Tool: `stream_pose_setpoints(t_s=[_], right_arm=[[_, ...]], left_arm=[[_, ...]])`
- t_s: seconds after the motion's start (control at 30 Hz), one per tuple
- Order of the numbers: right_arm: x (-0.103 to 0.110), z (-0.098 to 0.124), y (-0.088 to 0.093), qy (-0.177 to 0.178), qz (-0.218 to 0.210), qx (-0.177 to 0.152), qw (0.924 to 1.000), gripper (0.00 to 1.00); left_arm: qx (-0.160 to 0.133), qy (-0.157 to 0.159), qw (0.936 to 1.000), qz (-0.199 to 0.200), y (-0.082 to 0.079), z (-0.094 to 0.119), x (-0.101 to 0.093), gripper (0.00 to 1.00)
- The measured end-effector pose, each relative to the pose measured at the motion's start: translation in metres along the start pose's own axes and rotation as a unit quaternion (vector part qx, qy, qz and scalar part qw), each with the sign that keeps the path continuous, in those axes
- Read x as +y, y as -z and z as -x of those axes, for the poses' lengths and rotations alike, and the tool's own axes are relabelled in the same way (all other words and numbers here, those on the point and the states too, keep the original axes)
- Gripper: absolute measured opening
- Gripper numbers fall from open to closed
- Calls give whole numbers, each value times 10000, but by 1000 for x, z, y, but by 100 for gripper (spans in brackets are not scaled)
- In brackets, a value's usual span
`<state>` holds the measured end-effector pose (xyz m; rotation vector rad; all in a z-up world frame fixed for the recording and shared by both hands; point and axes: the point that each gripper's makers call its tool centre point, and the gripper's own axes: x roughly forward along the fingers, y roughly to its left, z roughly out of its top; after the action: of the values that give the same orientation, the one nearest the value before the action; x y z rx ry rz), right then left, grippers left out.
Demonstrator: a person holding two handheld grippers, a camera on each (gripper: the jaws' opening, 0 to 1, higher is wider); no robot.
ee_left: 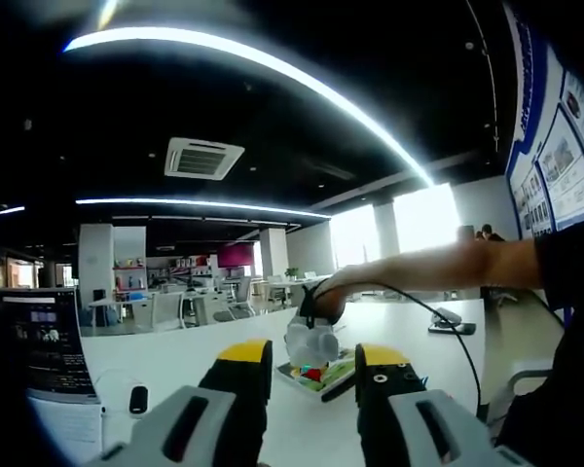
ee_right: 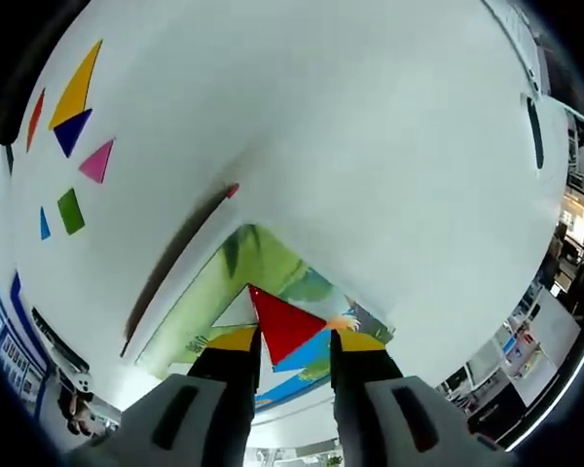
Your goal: Pick up the tangram pieces one by one and place each piece onto its matching region on the pattern sheet, fitting the shapes together until the outline on the sheet is completely filled by the tangram pieces
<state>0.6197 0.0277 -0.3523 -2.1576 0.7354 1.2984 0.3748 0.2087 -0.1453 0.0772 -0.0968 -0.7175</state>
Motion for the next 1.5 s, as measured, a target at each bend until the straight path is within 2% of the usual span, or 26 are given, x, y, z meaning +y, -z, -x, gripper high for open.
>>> stream_pose_setpoints(t_s=[0.3,0.37,0.43,0.53,0.67,0.77,0.87,0.97,1.0,1.03,1.13,1.17,1.2,1.27,1.37,1.43,1.5], right_arm=[[-1,0,1,20,-101,16,9999,31],[-2,1,2,60,-218,1,9997,34],[2,6,3,53,-512,-97,9986,41],[-1,15,8,208,-898,-213,9955,42],[1,25,15,274,-1066,-239,9936,42],[6,32,19,305,-1358,-330,9897,42],[5,37,28,512,-1911,-441,9793,42],[9,41,33,581,-2119,-560,9740,42],[12,43,34,603,-2330,-671,9683,42],[13,43,35,611,-2378,-695,9669,42],[17,50,41,854,-2997,-1057,9443,43],[18,51,42,885,-3050,-1071,9422,42],[23,53,44,945,-3305,-1120,9324,40],[30,58,40,1067,-3501,-1487,9187,39],[42,66,50,1261,-3698,-1541,9075,39],[51,72,50,1355,-3891,-1824,8927,40],[61,77,58,1432,-4054,-1860,8835,39]], left_arm=[[0,-2,10000,-1,0,0,1,36],[-1,2,10000,-8,0,0,0,36],[-15,-10,10000,0,0,1,1,36],[-4,-29,10000,10,1,1,3,36],[13,-26,10000,13,2,0,2,36],[8,-4,10000,6,1,0,0,36],[27,-6,10000,-2,2,-2,-1,36],[57,4,10000,-23,3,-3,-2,36],[57,17,10000,-24,3,-4,-3,36],[54,26,10000,-27,2,-4,-4,36],[67,43,10000,-47,2,-5,-6,36],[68,47,10000,-47,2,-5,-6,36],[75,49,9999,-54,2,-5,-7,36],[99,55,9999,-59,3,-5,-7,36],[137,57,9999,-41,6,-8,-9,36],[160,67,9998,-42,7,-10,-10,36],[182,99,9998,-63,7,-11,-14,36]])
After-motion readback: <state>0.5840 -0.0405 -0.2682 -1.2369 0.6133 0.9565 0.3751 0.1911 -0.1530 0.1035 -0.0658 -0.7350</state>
